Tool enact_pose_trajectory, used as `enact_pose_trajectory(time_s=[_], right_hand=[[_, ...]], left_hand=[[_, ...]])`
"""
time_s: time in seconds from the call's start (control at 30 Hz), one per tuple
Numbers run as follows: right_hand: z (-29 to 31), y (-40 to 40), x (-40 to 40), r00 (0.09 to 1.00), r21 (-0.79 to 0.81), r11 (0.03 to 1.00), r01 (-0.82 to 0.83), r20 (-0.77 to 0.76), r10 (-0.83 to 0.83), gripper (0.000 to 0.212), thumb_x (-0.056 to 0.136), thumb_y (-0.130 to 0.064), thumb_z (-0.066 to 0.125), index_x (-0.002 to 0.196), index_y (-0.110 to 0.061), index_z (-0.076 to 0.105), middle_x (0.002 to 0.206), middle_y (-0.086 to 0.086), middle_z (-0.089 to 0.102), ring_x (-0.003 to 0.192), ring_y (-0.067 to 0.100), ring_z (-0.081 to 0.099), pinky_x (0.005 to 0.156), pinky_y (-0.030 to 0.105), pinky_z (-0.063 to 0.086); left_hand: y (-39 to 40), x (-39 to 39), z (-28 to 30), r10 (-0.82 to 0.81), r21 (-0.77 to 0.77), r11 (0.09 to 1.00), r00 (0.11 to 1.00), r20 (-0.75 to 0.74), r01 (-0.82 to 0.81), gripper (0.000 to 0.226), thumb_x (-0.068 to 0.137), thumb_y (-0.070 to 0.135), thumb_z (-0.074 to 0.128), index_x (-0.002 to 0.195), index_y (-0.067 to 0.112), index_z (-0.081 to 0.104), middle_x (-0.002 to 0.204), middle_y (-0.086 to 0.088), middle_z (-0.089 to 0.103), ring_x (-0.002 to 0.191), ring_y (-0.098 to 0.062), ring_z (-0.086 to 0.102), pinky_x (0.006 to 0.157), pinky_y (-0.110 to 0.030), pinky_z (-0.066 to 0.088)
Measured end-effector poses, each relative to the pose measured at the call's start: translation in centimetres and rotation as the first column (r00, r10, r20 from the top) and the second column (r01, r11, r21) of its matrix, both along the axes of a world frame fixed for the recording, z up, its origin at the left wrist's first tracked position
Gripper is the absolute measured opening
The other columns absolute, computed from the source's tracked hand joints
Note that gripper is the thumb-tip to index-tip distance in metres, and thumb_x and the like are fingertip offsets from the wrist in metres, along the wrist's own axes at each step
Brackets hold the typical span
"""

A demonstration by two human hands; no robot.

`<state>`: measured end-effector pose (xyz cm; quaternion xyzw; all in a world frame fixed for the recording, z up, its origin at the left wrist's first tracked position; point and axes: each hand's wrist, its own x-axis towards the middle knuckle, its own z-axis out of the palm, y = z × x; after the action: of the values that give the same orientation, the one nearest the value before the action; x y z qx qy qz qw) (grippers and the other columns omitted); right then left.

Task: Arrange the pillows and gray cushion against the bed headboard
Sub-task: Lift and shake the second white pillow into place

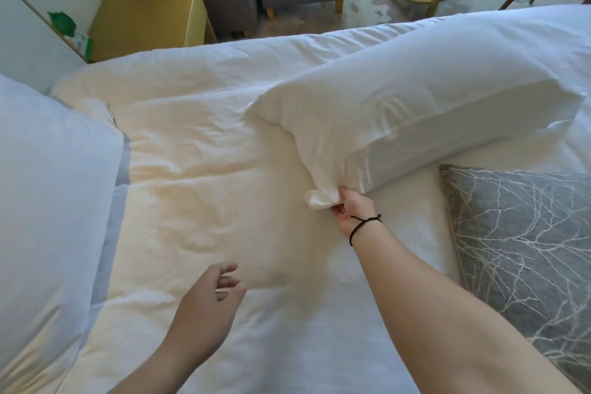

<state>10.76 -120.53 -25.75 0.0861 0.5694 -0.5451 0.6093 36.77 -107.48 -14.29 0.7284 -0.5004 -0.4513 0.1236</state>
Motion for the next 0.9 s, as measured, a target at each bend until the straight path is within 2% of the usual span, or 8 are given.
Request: enact_pose_trajectory(time_s=[0.1, 0.23, 0.43, 0.5, 0.6, 0.73, 0.83, 0.9], right_hand=[[1.4, 0.8, -0.8, 0.999, -0.018, 1.000, -0.005, -0.041, 0.005, 0.028, 0.090, 0.008, 0.056, 0.118, 0.008, 0.057, 0.104, 0.018, 0.065, 0.079, 0.024, 0.066, 0.053, 0.031, 0.054], [3.5, 4.7, -2.7, 0.995, 0.018, 1.000, -0.011, -0.096, 0.013, 0.034, 0.089, 0.006, 0.058, 0.122, 0.011, 0.055, 0.110, 0.022, 0.065, 0.086, 0.028, 0.066, 0.067, 0.035, 0.056], [9.5, 13.6, -5.6, 0.925, 0.039, 0.982, -0.185, -0.330, 0.187, 0.023, 0.091, 0.002, 0.060, 0.109, 0.016, 0.057, 0.100, 0.029, 0.066, 0.085, 0.035, 0.066, 0.082, 0.050, 0.055], [13.4, 16.1, -4.0, 0.879, 0.016, 0.970, -0.244, -0.420, 0.228, 0.009, 0.090, 0.000, 0.063, 0.091, 0.008, 0.061, 0.081, 0.022, 0.063, 0.072, 0.031, 0.062, 0.066, 0.041, 0.055], [19.3, 19.6, -0.1, 0.840, -0.048, 0.954, -0.295, -0.489, 0.235, 0.022, 0.088, -0.001, 0.065, 0.070, 0.002, 0.052, 0.062, 0.011, 0.047, 0.056, 0.022, 0.049, 0.047, 0.029, 0.039], [26.3, 24.4, 5.1, 0.827, -0.205, 0.892, -0.403, -0.500, 0.258, 0.044, 0.087, -0.027, 0.068, 0.076, 0.014, 0.055, 0.064, 0.016, 0.053, 0.062, 0.023, 0.052, 0.054, 0.037, 0.037], [28.6, 25.3, 8.3, 0.759, -0.218, 0.834, -0.507, -0.571, 0.313, 0.041, 0.078, -0.035, 0.066, 0.069, 0.004, 0.058, 0.064, 0.026, 0.057, 0.060, 0.021, 0.052, 0.053, 0.040, 0.038], [28.3, 24.8, 10.2, 0.684, -0.160, 0.783, -0.601, -0.610, 0.400, 0.031, 0.082, -0.028, 0.061, 0.063, -0.003, 0.061, 0.066, 0.022, 0.064, 0.059, 0.021, 0.057, 0.054, 0.040, 0.046]], left_hand=[[-1.1, -1.5, 0.7, -0.074, -0.014, 0.997, 0.997, 0.004, 0.074, 0.013, 0.091, 0.026, 0.063, 0.102, 0.034, 0.063, 0.096, 0.006, 0.069, 0.086, -0.005, 0.066, 0.071, -0.021, 0.046], [-1.2, -4.6, 2.3, -0.187, -0.040, 0.982, 0.982, -0.034, 0.186, 0.008, 0.091, 0.028, 0.064, 0.097, 0.033, 0.064, 0.096, 0.007, 0.069, 0.082, -0.006, 0.067, 0.068, -0.018, 0.046], [0.0, -9.8, 6.2, -0.440, -0.155, 0.888, 0.898, -0.007, 0.434, 0.035, 0.087, 0.039, 0.067, 0.119, 0.037, 0.056, 0.112, 0.019, 0.058, 0.096, -0.001, 0.058, 0.086, -0.025, 0.048], [0.8, -11.3, 8.4, -0.498, -0.193, 0.855, 0.866, -0.046, 0.481, 0.041, 0.084, 0.041, 0.070, 0.122, 0.037, 0.056, 0.116, 0.020, 0.058, 0.100, 0.000, 0.057, 0.089, -0.026, 0.049], [3.0, -11.9, 12.3, -0.609, -0.254, 0.780, 0.788, -0.096, 0.572, 0.050, 0.075, 0.043, 0.071, 0.120, 0.046, 0.051, 0.121, 0.026, 0.052, 0.113, 0.003, 0.049, 0.091, -0.023, 0.047], [6.8, -8.8, 16.7, -0.653, -0.440, 0.578, 0.713, 0.256, 0.687, 0.057, 0.066, 0.042, 0.061, 0.119, 0.047, 0.043, 0.132, 0.030, 0.037, 0.113, -0.004, 0.040, 0.088, -0.020, 0.036], [8.5, -5.3, 18.4, -0.493, -0.490, 0.602, 0.776, 0.393, 0.630, 0.050, 0.066, 0.044, 0.049, 0.116, 0.046, 0.041, 0.114, 0.030, 0.046, 0.089, -0.004, 0.045, 0.057, -0.022, 0.040], [8.8, -3.3, 17.7, -0.466, -0.429, 0.626, 0.754, 0.464, 0.651, 0.040, 0.068, 0.039, 0.047, 0.107, 0.044, 0.042, 0.094, 0.021, 0.054, 0.077, -0.009, 0.052, 0.049, -0.029, 0.042]])
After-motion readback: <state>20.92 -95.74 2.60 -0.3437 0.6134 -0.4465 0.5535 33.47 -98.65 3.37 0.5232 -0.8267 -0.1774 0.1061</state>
